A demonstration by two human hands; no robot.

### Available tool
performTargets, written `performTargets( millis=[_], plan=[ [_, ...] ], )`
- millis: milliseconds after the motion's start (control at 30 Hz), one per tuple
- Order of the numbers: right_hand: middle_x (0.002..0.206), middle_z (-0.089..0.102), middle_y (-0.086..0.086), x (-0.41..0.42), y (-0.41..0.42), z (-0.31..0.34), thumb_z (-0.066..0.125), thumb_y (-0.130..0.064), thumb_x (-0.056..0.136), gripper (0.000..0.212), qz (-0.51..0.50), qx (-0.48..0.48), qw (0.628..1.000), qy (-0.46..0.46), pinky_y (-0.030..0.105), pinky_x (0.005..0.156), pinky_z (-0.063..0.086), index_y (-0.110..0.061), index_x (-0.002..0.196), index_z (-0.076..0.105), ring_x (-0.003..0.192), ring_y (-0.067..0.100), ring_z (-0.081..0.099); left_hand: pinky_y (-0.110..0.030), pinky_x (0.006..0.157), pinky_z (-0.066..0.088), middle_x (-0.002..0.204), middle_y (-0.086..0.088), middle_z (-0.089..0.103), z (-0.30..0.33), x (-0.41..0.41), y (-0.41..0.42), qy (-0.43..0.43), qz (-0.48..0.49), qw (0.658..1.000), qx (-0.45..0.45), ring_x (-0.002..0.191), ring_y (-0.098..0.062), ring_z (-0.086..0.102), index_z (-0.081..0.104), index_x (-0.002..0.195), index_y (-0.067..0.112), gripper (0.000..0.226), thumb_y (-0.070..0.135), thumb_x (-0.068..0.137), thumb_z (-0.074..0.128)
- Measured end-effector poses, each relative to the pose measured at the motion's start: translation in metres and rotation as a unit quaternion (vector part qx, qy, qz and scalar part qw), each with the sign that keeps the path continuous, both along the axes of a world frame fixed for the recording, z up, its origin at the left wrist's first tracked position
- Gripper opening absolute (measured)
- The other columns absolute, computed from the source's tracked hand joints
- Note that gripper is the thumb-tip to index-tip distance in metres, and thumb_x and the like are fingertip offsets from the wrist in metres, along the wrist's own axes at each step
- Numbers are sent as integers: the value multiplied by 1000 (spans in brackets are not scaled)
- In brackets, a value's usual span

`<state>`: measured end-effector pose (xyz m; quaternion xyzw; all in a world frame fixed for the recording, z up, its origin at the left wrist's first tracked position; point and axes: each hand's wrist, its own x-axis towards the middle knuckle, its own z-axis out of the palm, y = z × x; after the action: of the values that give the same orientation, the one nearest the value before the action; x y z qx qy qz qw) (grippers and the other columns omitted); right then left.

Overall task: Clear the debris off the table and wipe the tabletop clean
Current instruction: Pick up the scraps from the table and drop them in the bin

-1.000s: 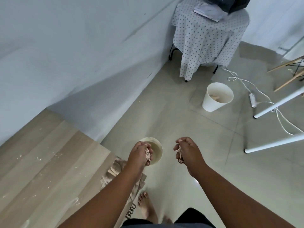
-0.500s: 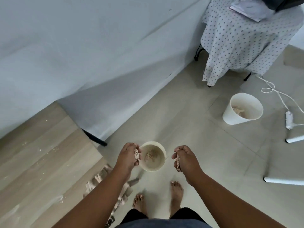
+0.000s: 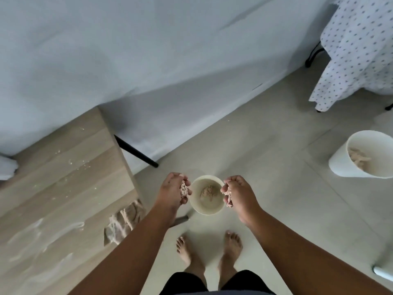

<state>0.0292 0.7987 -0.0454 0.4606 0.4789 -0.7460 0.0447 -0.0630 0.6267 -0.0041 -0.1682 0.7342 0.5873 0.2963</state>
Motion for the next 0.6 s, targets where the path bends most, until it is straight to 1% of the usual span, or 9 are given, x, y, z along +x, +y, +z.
performTargets(
  millis=[67, 133, 167, 233, 300, 367, 467, 533, 600],
  plan=[
    [70, 63, 6, 3, -3, -15, 48, -5, 101, 15, 4, 0, 1000, -15, 20, 38, 29, -13, 91, 55, 40, 17, 45, -24, 51, 39, 79, -3, 68, -12, 4, 0, -19, 0, 1000, -9, 59, -16, 60, 62, 94, 15, 19, 21, 105, 48],
    [68, 64, 5, 7, -7, -30, 48, -7, 101, 15, 15, 1, 999, -33, 21, 39, 29, -14, 91, 56, 40, 17, 46, -26, 57, 36, 74, 1, 69, -28, 11, 2, -39, 4, 999, -14, 60, -18, 56, 63, 93, 18, 19, 24, 104, 49],
    [67, 64, 4, 9, -9, -38, 48, -7, 101, 16, 20, -1, 999, -40, 20, 39, 29, -14, 90, 56, 40, 16, 46, -26, 56, 35, 73, 1, 68, -38, 15, 3, -46, 12, 999, -8, 58, -17, 56, 62, 93, 17, 18, 22, 104, 49],
    [65, 64, 2, 14, -13, -53, 47, -7, 101, 16, 25, -3, 998, -50, 20, 38, 29, -15, 90, 56, 40, 15, 46, -28, 55, 37, 77, -1, 67, -57, 23, 5, -59, 23, 998, 1, 55, -13, 59, 61, 95, 15, 16, 19, 104, 49],
    [63, 65, -1, 18, -16, -68, 47, -7, 100, 16, 32, 2, 998, -61, 18, 38, 29, -15, 91, 57, 40, 15, 47, -30, 55, 39, 80, -3, 66, -75, 32, 4, -75, 29, 997, 0, 57, -15, 60, 61, 96, 14, 15, 18, 104, 49],
    [62, 65, -3, 20, -18, -84, 47, -8, 100, 16, 39, 4, 997, -72, 18, 38, 30, -15, 91, 58, 41, 16, 48, -26, 48, 36, 81, -5, 66, -96, 39, 3, -93, 33, 995, -6, 57, -16, 59, 61, 96, 13, 14, 17, 104, 49],
    [62, 67, -5, 19, -20, -107, 46, -9, 99, 15, 39, -1, 996, -86, 19, 38, 31, -15, 93, 58, 41, 15, 49, -24, 43, 36, 77, -1, 68, -124, 48, 0, -114, 38, 992, -21, 56, -14, 60, 62, 96, 13, 16, 19, 103, 49],
    [62, 67, -4, 16, -21, -124, 46, -10, 100, 15, 30, -9, 995, -91, 19, 39, 31, -15, 93, 58, 41, 15, 49, -25, 43, 38, 74, 3, 69, -144, 50, 0, -129, 43, 990, -29, 58, -14, 62, 64, 96, 14, 16, 21, 101, 50],
    [63, 66, -3, 10, -21, -139, 46, -10, 100, 15, 24, -15, 995, -97, 20, 39, 31, -15, 93, 58, 41, 15, 49, -25, 43, 38, 74, 2, 69, -160, 47, 0, -140, 49, 988, -36, 59, -14, 62, 64, 96, 15, 15, 21, 99, 51]
  ],
)
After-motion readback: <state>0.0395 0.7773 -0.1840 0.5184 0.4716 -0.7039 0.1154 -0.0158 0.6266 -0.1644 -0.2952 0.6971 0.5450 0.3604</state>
